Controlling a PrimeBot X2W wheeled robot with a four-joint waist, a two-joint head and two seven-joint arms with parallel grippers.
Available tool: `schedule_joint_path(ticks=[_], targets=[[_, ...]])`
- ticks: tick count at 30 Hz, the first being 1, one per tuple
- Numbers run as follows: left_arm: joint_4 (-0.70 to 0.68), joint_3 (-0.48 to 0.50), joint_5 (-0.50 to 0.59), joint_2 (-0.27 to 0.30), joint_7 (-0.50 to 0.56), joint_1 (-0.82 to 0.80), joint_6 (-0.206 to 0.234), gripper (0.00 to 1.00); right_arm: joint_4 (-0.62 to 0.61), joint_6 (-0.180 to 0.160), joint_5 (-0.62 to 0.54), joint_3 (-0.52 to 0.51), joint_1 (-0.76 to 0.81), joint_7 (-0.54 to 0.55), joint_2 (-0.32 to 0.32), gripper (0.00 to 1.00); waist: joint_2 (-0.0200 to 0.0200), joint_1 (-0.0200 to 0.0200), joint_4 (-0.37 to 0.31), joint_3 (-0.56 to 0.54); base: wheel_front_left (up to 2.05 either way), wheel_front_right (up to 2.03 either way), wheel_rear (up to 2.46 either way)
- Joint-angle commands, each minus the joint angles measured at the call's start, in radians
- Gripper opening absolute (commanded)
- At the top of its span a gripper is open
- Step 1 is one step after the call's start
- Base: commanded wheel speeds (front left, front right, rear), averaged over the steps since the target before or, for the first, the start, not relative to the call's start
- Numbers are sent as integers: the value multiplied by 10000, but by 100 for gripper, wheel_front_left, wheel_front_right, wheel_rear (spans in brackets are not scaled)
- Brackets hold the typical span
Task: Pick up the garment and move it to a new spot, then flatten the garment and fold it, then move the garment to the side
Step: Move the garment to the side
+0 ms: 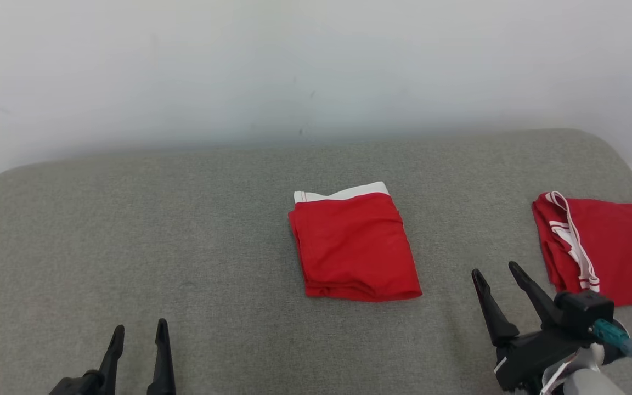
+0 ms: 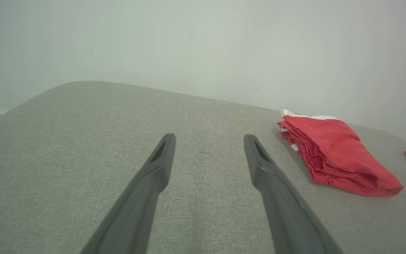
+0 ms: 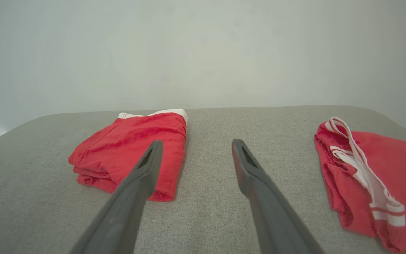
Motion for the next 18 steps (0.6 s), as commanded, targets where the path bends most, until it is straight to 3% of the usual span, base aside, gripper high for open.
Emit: schedule_joint_path(ticks=[1,4,8,11,18], targets=[[-89,-56,-24,1,2,-93,50,100,-47,-25,54,102,-264,116,-153,100,0,0,210,44,0,0,0],[-253,-299,-46,1,2,-194,49,100,-84,-25,348,266,-879,717,-510,100,0,0,549,112,0,0,0],[-486,-575,-72,2,1,-387,68,100,374,-25,706,232,-1877,2424,-761,100,0,0,1030,385,0,0,0],[-655,-779,-28,2,2,-561,43,100,943,-25,958,-43,-2659,3861,-633,100,0,0,1447,701,0,0,0],[-744,-1222,-245,4,1,-929,104,100,2490,-25,776,-585,-3867,5932,-216,100,0,0,2244,1321,0,0,0]])
